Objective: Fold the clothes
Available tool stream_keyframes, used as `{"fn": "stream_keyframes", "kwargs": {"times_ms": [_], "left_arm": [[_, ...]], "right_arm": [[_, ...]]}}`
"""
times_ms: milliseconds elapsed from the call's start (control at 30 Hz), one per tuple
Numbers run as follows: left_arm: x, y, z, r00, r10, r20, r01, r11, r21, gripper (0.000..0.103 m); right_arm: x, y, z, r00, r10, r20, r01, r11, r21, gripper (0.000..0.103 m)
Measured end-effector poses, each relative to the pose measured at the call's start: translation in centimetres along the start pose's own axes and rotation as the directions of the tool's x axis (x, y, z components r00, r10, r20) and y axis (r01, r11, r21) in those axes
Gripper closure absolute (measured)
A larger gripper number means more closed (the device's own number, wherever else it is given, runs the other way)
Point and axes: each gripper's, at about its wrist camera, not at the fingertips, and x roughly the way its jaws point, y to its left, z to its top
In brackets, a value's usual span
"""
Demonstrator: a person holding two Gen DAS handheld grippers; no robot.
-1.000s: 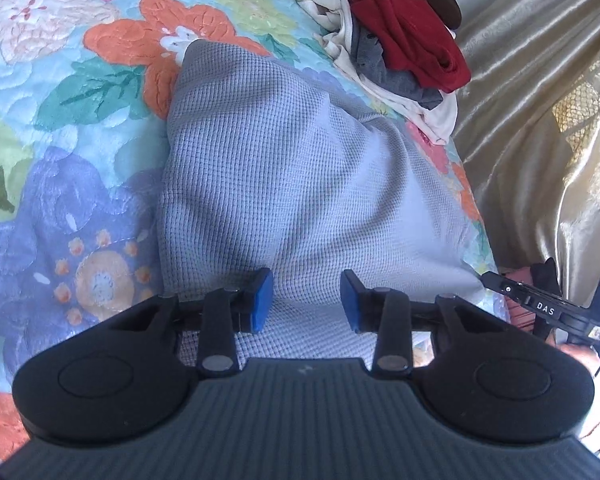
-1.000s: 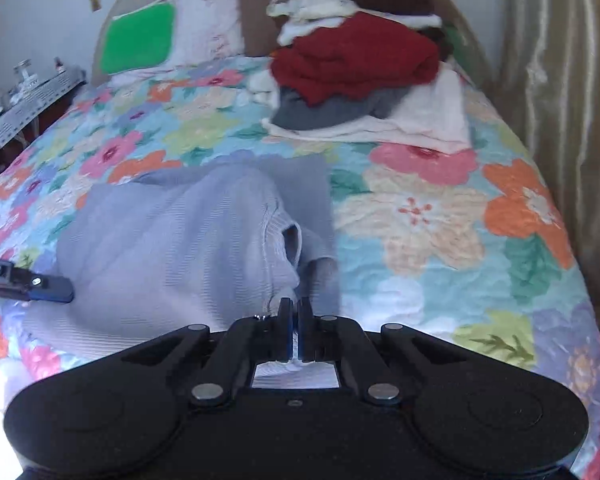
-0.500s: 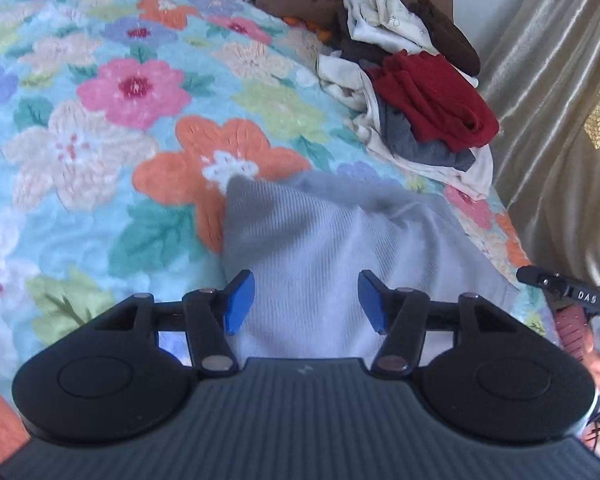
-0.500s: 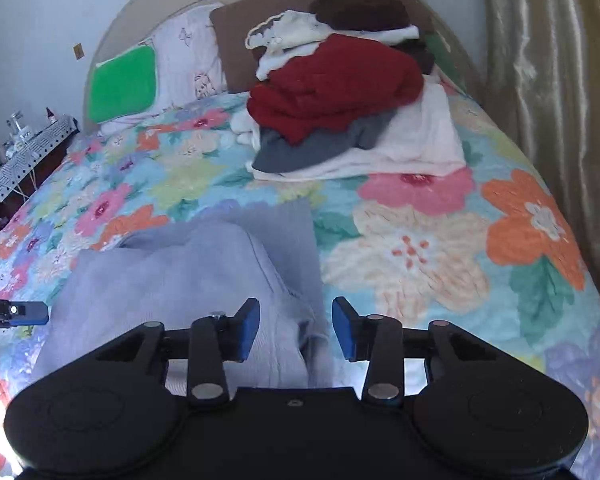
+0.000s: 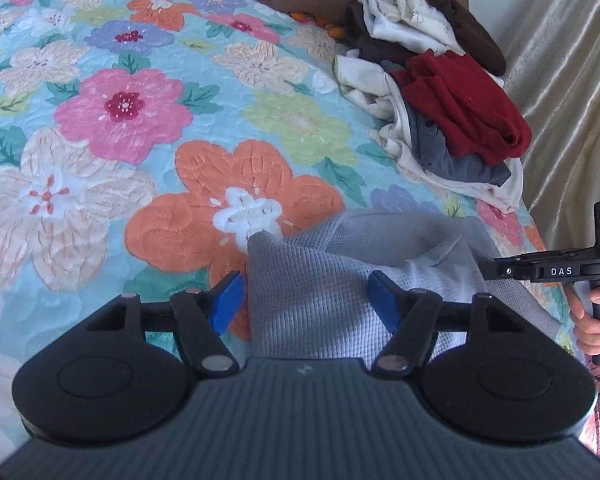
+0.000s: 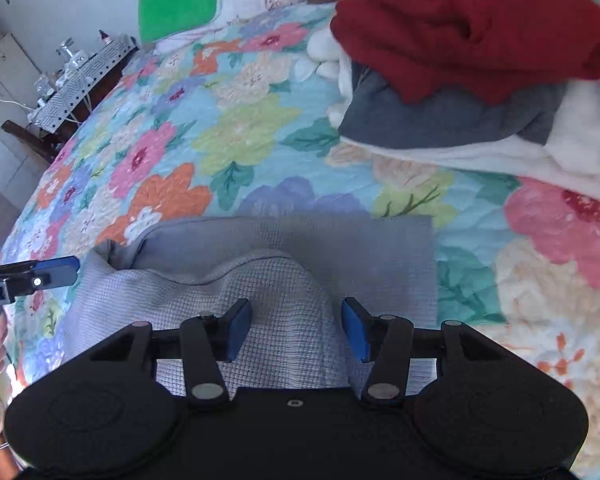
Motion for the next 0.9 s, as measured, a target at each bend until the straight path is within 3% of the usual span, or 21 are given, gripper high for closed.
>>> {"fn": "stream_keyframes", "kwargs": {"times_ms": [33, 100, 133, 200, 333, 467, 533, 567, 633, 733, 800, 900], "left_arm": [[0.3, 0.0, -0.3, 1.000, 0.011, -0.009, -0.011, 1.000, 0.009, 0.040], [0.6, 0.1, -1.0, 0.998, 0.056, -0.014, -0.055, 0.998, 0.030, 0.066], [0.8, 0.4, -1.3, 0.996, 0.081, -0.027, -0.081, 0.997, 0.021, 0.069], [0.9, 1.1, -1.8, 0.995, 0.097, -0.029, -0.097, 0.995, -0.004, 0.069], [0.5, 1.7, -2.1, 0.993, 0.116, -0.019, -0.117, 0.993, -0.024, 0.069], [-0.5, 2.0, -1.8, 0.996, 0.089, -0.019, -0.090, 0.995, -0.039, 0.067], [-0.9, 2.3, -1.5, 0.998, 0.062, -0.015, -0.063, 0.996, -0.058, 0.065], [-1.0, 2.4, -1.3, 0.999, 0.044, -0.015, -0.045, 0.997, -0.067, 0.065], [-1.2, 2.5, -0.9, 1.000, 0.020, -0.013, -0.021, 0.997, -0.071, 0.065], [-1.6, 2.2, -0.4, 1.000, -0.010, -0.006, 0.009, 0.999, -0.049, 0.066], [-1.8, 1.7, -0.1, 1.000, -0.027, -0.009, 0.027, 0.999, -0.018, 0.066], [-2.0, 1.4, -0.1, 0.999, -0.033, -0.018, 0.033, 0.999, 0.030, 0.066]], "right_arm": [[0.3, 0.0, -0.2, 1.000, 0.021, -0.002, -0.022, 1.000, -0.008, 0.095], [-0.6, 0.2, -0.5, 0.998, -0.027, 0.054, 0.028, 0.999, -0.033, 0.096], [-1.2, 0.3, -0.7, 0.994, -0.060, 0.090, 0.064, 0.997, -0.045, 0.097], [-1.9, 0.2, -0.9, 0.985, -0.130, 0.117, 0.138, 0.988, -0.065, 0.098], [-0.7, 0.5, -1.0, 0.976, -0.209, 0.064, 0.215, 0.971, -0.108, 0.098], [-1.4, 2.8, 0.4, 0.930, -0.357, 0.089, 0.367, 0.921, -0.131, 0.076], [-2.5, 4.4, 1.5, 0.911, -0.384, 0.146, 0.402, 0.907, -0.123, 0.067], [-2.9, 5.3, 2.1, 0.913, -0.375, 0.160, 0.395, 0.911, -0.122, 0.063], [-2.7, 7.0, 3.6, 0.947, -0.296, 0.126, 0.311, 0.942, -0.122, 0.057], [-0.5, 9.4, 5.5, 0.998, -0.067, 0.015, 0.067, 0.996, -0.060, 0.056], [2.2, 10.4, 6.3, 0.995, 0.073, -0.071, -0.070, 0.997, 0.037, 0.056], [6.8, 11.5, 7.1, 0.972, 0.155, -0.177, -0.131, 0.981, 0.142, 0.056]]}}
